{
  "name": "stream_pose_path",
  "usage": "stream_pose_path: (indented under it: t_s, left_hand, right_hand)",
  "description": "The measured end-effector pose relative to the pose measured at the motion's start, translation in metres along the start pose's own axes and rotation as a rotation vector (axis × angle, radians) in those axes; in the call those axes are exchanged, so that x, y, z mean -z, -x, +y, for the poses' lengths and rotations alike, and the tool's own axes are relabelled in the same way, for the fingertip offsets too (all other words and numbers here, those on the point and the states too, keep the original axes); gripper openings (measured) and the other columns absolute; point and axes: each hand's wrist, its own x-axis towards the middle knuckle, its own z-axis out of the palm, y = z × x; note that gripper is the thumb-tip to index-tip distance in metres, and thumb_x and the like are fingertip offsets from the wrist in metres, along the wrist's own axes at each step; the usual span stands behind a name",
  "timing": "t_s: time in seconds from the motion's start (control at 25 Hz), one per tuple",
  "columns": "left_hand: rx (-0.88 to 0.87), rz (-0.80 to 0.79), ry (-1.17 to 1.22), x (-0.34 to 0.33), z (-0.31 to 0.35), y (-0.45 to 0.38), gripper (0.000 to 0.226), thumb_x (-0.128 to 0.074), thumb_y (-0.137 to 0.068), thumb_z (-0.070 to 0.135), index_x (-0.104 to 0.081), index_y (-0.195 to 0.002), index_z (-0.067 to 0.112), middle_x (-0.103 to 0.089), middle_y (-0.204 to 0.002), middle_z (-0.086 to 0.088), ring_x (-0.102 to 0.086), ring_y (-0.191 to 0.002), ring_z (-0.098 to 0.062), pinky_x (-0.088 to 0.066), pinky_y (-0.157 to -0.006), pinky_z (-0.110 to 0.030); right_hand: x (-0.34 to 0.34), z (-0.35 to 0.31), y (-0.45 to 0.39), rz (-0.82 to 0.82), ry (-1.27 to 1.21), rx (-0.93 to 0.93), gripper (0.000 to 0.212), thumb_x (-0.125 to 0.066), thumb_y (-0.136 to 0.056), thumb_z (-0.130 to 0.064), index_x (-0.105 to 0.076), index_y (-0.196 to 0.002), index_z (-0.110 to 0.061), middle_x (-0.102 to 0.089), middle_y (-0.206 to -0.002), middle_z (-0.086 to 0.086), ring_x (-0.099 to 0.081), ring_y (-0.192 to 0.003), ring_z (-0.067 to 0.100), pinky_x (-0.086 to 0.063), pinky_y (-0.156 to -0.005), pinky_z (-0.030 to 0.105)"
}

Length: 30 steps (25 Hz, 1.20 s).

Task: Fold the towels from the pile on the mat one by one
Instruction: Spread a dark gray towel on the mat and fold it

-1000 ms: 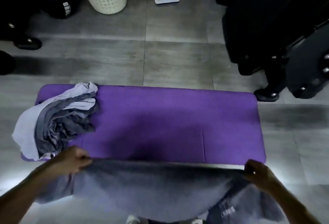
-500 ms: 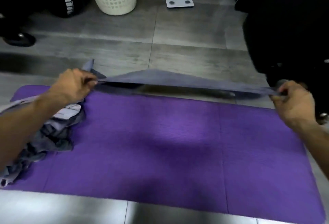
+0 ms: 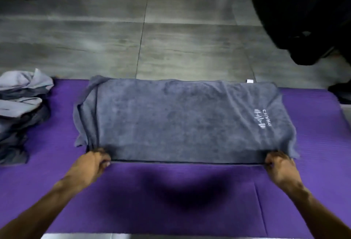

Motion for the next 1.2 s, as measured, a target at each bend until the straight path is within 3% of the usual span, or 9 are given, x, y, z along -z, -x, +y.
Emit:
stream_pose_path:
  t_s: [0.16,0.32,0.48,0.56,0.72,0.88,1.04,1.12,1.2]
  left_hand:
    - [0.056,-0.165,-0.055,-0.035,-0.008,0.045,0.012,-0.068,-0.083,0.022,-0.072,-0.084,0.033,-0.069,-0.098,0.002,-0.070,-0.090,-0.024,-0.055,-0.076,-0.033]
    - [0.035,-0.239,-0.121,-0.054,-0.020,0.063,0.041,-0.084,-0.049,0.011,-0.060,-0.071,0.036,-0.065,-0.071,0.008,-0.066,-0.058,-0.014,-0.050,-0.051,-0.024]
    - [0.016,-0.342,-0.216,-0.029,0.013,0.065,0.045,-0.082,-0.034,0.004,-0.063,-0.063,0.033,-0.063,-0.062,0.010,-0.063,-0.050,-0.008,-0.047,-0.043,-0.019]
    - [0.047,-0.452,-0.332,-0.023,0.023,0.048,0.042,-0.083,-0.041,0.015,-0.069,-0.076,0.033,-0.065,-0.075,0.014,-0.065,-0.067,-0.004,-0.049,-0.058,-0.016]
    - [-0.377,-0.345,-0.421,-0.109,-0.033,-0.051,0.037,-0.060,-0.071,0.068,-0.043,-0.104,0.070,-0.048,-0.092,0.031,-0.059,-0.093,-0.004,-0.046,-0.076,-0.028]
    - [-0.463,-0.354,-0.396,-0.065,0.155,-0.073,0.018,-0.058,-0.075,0.052,-0.054,-0.092,0.051,-0.059,-0.087,0.022,-0.058,-0.081,0.000,-0.048,-0.070,-0.024]
    - [-0.501,-0.358,-0.297,-0.083,0.278,-0.033,0.055,-0.091,-0.029,0.033,-0.073,-0.081,0.034,-0.072,-0.090,0.008,-0.071,-0.075,-0.013,-0.058,-0.058,-0.027]
    - [-0.446,-0.520,-0.270,-0.106,0.306,-0.015,0.045,-0.081,-0.061,0.023,-0.065,-0.103,0.028,-0.060,-0.117,0.004,-0.062,-0.109,-0.022,-0.054,-0.086,-0.039]
    - [-0.370,-0.469,-0.166,-0.116,0.317,-0.006,0.042,-0.076,-0.067,0.026,-0.055,-0.102,0.033,-0.050,-0.111,0.019,-0.056,-0.111,-0.015,-0.046,-0.093,-0.042]
  right_hand:
    - [0.000,0.003,0.038,-0.039,-0.025,0.001,0.007,-0.048,-0.064,-0.022,-0.046,-0.063,-0.029,-0.056,-0.067,0.002,-0.060,-0.068,0.034,-0.047,-0.059,0.043]
    - [-0.009,0.006,0.085,-0.117,0.021,-0.074,0.004,-0.058,-0.069,-0.016,-0.056,-0.068,-0.020,-0.060,-0.086,0.006,-0.062,-0.076,0.035,-0.050,-0.063,0.043]
    - [-0.021,0.010,0.108,-0.216,0.000,-0.250,0.026,-0.069,-0.073,-0.005,-0.062,-0.088,-0.026,-0.053,-0.123,0.001,-0.062,-0.098,0.038,-0.053,-0.067,0.049]
    - [-0.013,0.010,0.103,-0.156,-0.044,-0.233,0.025,-0.062,-0.075,-0.014,-0.060,-0.092,-0.034,-0.059,-0.119,0.002,-0.066,-0.093,0.035,-0.054,-0.066,0.048]
    - [0.017,0.044,0.080,0.079,-0.102,-0.455,0.030,-0.060,-0.077,-0.019,-0.064,-0.106,-0.016,-0.067,-0.104,0.018,-0.064,-0.090,0.044,-0.051,-0.074,0.050]
    - [0.016,0.083,0.064,0.011,-0.262,-0.804,0.058,-0.071,-0.075,-0.042,-0.054,-0.122,-0.010,-0.059,-0.119,0.021,-0.055,-0.112,0.044,-0.043,-0.093,0.049]
    - [0.022,0.099,0.059,0.023,-0.427,-0.806,0.053,-0.070,-0.066,-0.045,-0.065,-0.102,-0.006,-0.070,-0.095,0.022,-0.067,-0.097,0.039,-0.052,-0.080,0.046]
    - [0.034,0.106,0.064,0.003,-0.333,-0.867,0.048,-0.066,-0.066,-0.039,-0.062,-0.101,-0.006,-0.069,-0.097,0.024,-0.065,-0.096,0.042,-0.051,-0.079,0.047]
    - [0.039,0.116,0.064,0.027,-0.029,-0.803,0.041,-0.066,-0.076,-0.028,-0.056,-0.110,-0.009,-0.064,-0.108,0.021,-0.059,-0.102,0.043,-0.045,-0.083,0.049]
